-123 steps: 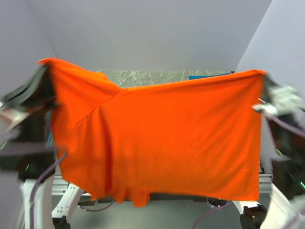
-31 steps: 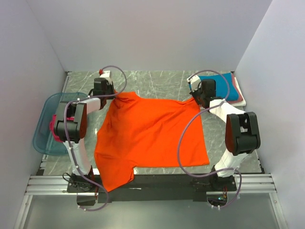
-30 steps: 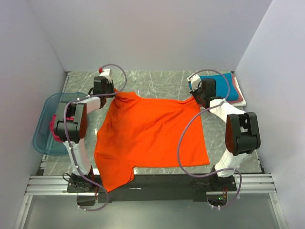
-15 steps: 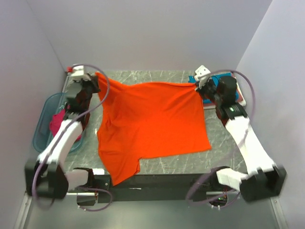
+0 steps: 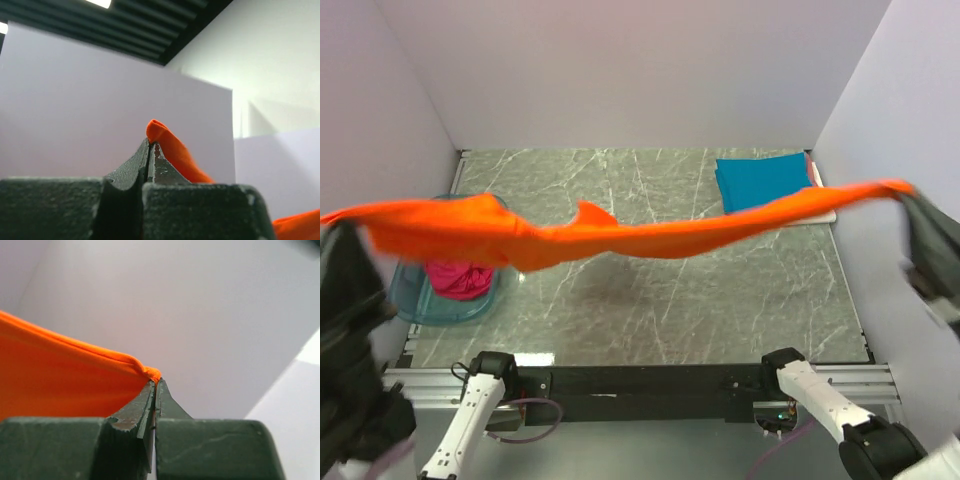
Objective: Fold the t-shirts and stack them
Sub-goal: Flatten the tshirt out
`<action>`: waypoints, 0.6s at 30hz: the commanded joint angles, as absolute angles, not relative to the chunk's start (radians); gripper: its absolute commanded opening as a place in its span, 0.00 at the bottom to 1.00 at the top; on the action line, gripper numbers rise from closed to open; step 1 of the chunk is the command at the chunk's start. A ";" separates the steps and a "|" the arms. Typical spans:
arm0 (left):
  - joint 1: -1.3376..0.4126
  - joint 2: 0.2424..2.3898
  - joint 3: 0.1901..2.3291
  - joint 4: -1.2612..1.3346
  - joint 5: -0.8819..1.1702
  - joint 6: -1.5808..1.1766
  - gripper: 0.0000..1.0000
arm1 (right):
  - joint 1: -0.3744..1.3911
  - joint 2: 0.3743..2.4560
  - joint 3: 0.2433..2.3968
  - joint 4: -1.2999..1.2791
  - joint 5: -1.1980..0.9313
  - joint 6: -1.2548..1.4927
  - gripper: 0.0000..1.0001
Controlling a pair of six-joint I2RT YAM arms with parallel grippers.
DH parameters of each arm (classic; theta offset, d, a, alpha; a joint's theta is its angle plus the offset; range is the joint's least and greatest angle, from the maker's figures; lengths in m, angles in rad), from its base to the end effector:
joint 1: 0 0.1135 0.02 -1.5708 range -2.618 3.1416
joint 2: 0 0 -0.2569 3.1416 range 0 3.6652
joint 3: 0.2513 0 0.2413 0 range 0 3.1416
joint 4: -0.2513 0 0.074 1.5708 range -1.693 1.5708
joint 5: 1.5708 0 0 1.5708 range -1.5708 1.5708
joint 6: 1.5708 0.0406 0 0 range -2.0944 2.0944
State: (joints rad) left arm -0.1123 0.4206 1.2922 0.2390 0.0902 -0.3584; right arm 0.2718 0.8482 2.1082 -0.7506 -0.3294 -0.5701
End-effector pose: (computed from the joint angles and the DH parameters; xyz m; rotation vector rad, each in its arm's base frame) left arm -0.0592 0.0030 0.5384 0.0318 0.4719 -0.4827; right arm -0.0396 0.0026 0.6019 -0.7007 0.8371 -0.0933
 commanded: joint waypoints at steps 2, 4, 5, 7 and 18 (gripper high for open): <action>-0.051 0.462 1.449 0.167 0.205 -0.414 0.01 | 0.217 0.815 2.232 -0.825 -0.281 -0.515 0.00; -0.037 0.483 1.494 0.187 0.222 -0.442 0.01 | 0.204 0.795 2.238 -0.796 -0.269 -0.511 0.00; -0.037 0.491 1.517 0.198 0.227 -0.454 0.01 | 0.198 0.793 2.243 -0.793 -0.262 -0.509 0.00; -0.026 0.508 1.531 0.218 0.238 -0.471 0.01 | 0.196 0.793 2.244 -0.782 -0.238 -0.509 0.00; -0.023 0.520 1.125 0.244 0.232 -0.430 0.01 | 0.195 0.753 1.723 -0.681 -0.284 -0.500 0.00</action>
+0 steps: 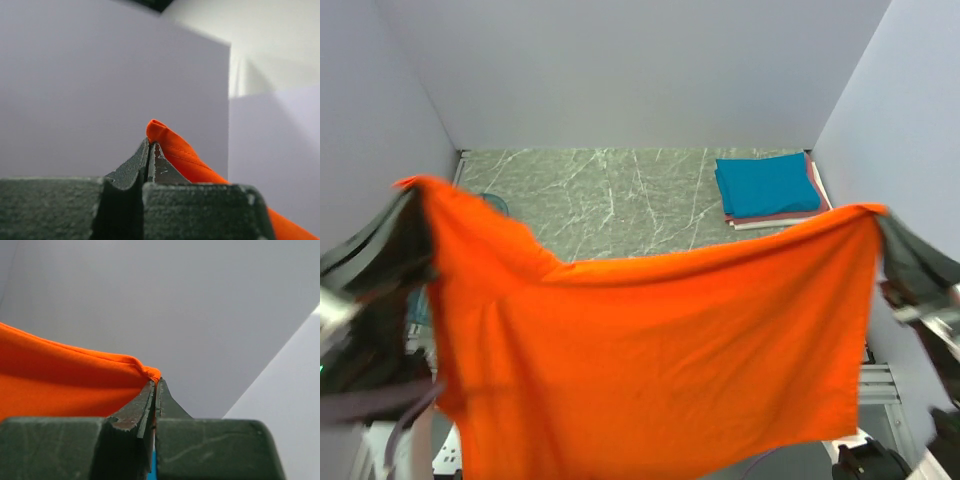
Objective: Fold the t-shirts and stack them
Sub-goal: Flatten the tshirt out
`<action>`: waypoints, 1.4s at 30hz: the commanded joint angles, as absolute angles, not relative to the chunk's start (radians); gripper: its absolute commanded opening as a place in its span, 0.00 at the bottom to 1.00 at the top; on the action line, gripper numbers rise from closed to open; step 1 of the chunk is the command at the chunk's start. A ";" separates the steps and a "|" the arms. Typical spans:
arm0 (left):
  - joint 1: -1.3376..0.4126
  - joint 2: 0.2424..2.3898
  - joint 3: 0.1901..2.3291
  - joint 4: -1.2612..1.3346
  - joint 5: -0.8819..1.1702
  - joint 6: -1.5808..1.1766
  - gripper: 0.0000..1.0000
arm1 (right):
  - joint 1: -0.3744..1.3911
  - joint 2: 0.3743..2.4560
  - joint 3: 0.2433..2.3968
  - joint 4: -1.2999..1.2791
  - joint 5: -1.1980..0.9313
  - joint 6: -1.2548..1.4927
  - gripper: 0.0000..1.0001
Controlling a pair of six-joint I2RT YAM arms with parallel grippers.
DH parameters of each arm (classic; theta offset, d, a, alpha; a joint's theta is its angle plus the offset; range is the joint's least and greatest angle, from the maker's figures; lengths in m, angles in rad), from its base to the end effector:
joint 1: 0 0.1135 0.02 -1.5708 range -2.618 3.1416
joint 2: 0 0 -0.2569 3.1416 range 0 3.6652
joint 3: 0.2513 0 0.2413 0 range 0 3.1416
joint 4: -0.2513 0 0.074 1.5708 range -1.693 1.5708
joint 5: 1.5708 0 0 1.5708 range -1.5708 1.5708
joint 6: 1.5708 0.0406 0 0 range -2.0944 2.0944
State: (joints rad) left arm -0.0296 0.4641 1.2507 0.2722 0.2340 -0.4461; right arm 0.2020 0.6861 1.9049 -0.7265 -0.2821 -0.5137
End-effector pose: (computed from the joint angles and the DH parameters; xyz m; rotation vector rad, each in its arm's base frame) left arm -0.0318 -0.0085 0.5353 0.1199 0.5523 -0.5230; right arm -0.0561 0.0000 0.5697 -0.6130 0.9139 -0.1275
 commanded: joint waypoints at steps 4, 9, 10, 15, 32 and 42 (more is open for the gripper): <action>-0.023 0.615 0.873 0.294 0.222 -0.449 0.00 | 0.195 0.733 1.381 -0.525 -0.252 -0.532 0.00; -0.023 0.909 0.640 0.472 0.146 -0.439 0.00 | 0.195 0.878 0.964 -0.176 -0.247 -0.572 0.00; -0.023 1.042 0.647 0.500 0.141 -0.431 0.00 | 0.193 0.917 0.918 -0.116 -0.244 -0.583 0.00; -0.023 1.475 0.805 0.523 0.130 -0.382 0.00 | 0.195 1.294 0.890 0.095 -0.230 -0.615 0.00; -0.017 1.760 1.152 0.357 0.057 -0.204 0.00 | 0.170 1.618 1.120 0.089 -0.094 -0.604 0.00; -0.006 1.579 1.068 0.383 0.081 -0.109 0.00 | 0.150 1.439 1.092 0.008 -0.166 -0.600 0.00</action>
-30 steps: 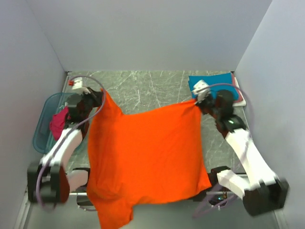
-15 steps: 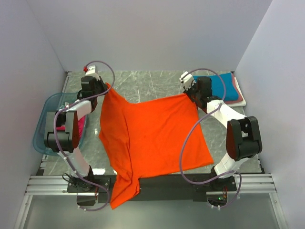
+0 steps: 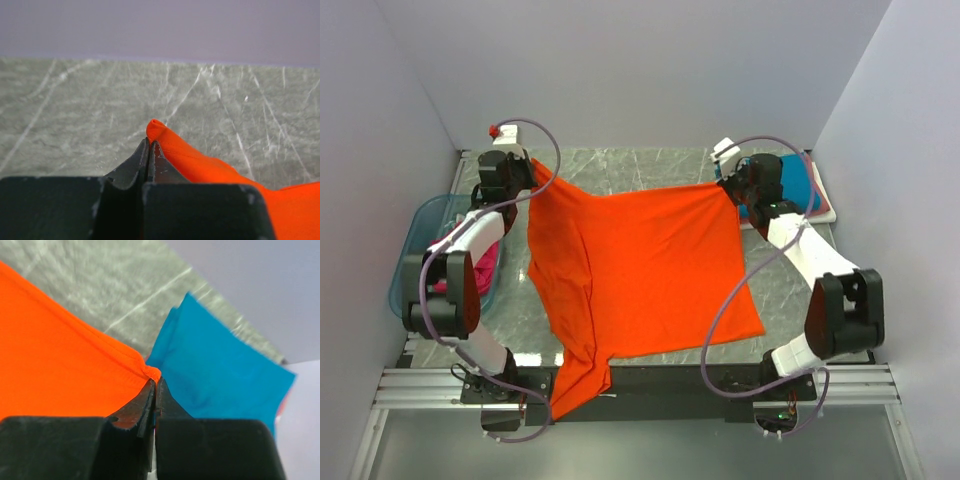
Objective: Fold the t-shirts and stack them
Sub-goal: Flatten the tshirt out
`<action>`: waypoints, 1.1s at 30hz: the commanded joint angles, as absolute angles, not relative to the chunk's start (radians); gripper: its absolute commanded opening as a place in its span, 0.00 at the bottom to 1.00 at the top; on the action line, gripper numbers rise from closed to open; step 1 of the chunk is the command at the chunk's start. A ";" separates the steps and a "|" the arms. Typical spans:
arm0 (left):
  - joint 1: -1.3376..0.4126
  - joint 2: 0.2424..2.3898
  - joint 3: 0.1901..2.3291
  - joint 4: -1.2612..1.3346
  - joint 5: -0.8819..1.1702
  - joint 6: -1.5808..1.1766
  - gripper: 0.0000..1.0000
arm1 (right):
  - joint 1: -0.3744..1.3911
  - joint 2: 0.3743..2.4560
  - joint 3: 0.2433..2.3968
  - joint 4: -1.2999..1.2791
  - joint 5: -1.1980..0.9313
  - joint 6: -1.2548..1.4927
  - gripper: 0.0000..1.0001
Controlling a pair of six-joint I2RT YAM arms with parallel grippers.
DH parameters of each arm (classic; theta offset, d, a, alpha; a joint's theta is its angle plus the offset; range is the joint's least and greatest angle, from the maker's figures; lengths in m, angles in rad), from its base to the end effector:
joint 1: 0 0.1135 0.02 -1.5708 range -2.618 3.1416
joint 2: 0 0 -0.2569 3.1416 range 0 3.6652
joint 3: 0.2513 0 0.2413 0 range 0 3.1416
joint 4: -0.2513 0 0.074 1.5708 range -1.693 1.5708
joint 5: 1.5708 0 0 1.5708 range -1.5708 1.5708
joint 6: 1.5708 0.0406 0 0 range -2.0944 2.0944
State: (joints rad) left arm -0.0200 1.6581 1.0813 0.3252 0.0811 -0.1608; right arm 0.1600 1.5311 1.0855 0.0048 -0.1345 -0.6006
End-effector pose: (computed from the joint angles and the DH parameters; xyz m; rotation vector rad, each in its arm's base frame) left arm 0.3817 -0.0109 0.2638 -0.0711 1.8248 -0.2015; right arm 0.3445 0.0611 0.2749 -0.8252 1.8332 -0.1462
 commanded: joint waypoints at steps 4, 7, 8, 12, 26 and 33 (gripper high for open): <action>-0.003 1.585 1.049 0.380 0.098 -0.133 0.00 | 0.152 1.404 1.094 -0.018 -0.184 -0.586 0.00; -0.003 1.554 1.028 0.403 0.121 -0.159 0.00 | 0.152 1.375 1.091 -0.035 -0.196 -0.581 0.00; -0.003 1.524 1.025 0.405 0.126 -0.163 0.00 | 0.150 1.347 1.092 -0.057 -0.204 -0.581 0.00; -0.003 1.374 0.976 0.419 0.179 -0.196 0.00 | 0.164 1.240 1.137 -0.173 -0.261 -0.592 0.00; -0.003 0.465 0.934 0.198 0.281 -0.324 0.00 | 0.253 0.833 1.707 -0.741 -0.336 -0.557 0.00; -0.003 0.420 1.173 0.213 0.336 -0.426 0.01 | 0.217 0.862 2.233 -0.880 -0.290 -0.512 0.00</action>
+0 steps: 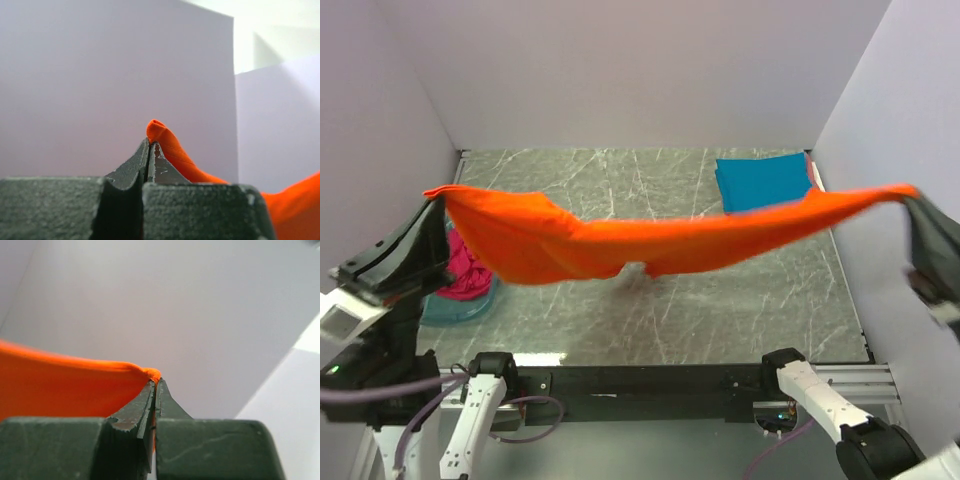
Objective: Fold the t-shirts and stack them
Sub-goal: Flatten the tshirt out
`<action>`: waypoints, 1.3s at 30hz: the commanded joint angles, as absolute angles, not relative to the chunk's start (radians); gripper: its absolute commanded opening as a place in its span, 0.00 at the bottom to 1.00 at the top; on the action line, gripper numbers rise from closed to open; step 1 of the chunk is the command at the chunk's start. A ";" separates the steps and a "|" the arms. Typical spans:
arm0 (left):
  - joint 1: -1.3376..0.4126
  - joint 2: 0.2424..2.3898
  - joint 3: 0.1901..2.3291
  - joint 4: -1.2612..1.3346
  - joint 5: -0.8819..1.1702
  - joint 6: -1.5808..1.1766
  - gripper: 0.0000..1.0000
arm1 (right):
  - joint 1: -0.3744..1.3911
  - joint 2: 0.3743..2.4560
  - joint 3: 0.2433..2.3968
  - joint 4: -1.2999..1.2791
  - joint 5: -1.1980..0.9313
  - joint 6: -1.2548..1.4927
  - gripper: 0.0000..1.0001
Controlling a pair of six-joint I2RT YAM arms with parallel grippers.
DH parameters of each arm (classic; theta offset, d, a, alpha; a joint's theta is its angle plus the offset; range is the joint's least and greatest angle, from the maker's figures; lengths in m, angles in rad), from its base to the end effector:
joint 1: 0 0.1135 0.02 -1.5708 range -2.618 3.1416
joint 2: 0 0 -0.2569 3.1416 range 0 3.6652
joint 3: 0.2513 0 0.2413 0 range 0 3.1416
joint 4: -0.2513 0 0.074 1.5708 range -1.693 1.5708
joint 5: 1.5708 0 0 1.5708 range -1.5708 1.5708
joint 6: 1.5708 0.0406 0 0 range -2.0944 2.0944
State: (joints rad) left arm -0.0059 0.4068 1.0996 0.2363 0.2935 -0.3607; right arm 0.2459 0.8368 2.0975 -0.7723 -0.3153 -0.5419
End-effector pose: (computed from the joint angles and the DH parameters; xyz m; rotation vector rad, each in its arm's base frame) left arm -0.0069 -0.0117 0.5010 0.1679 0.6827 -0.4457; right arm -0.0404 0.0028 0.5980 -0.6732 0.8811 -0.0944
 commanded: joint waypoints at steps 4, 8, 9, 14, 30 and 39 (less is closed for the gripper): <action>-0.009 0.456 1.299 0.207 0.364 -0.425 0.01 | 0.202 0.874 2.316 -0.887 -0.252 -0.537 0.00; -0.031 0.488 1.286 0.187 0.351 -0.393 0.01 | 0.201 0.825 2.147 -0.809 -0.233 -0.563 0.00; -0.041 0.491 1.260 0.183 0.345 -0.373 0.00 | 0.202 0.810 2.038 -0.784 -0.232 -0.569 0.00; -0.064 0.529 0.986 0.227 0.343 -0.334 0.01 | 0.201 0.755 1.767 -0.640 -0.169 -0.626 0.00; -0.067 1.509 0.974 0.451 0.264 -0.221 0.00 | 0.123 1.102 0.959 -0.003 -0.075 -0.727 0.00; -0.061 1.842 1.223 0.354 0.137 -0.189 0.00 | 0.120 1.569 1.133 0.107 -0.075 -0.678 0.00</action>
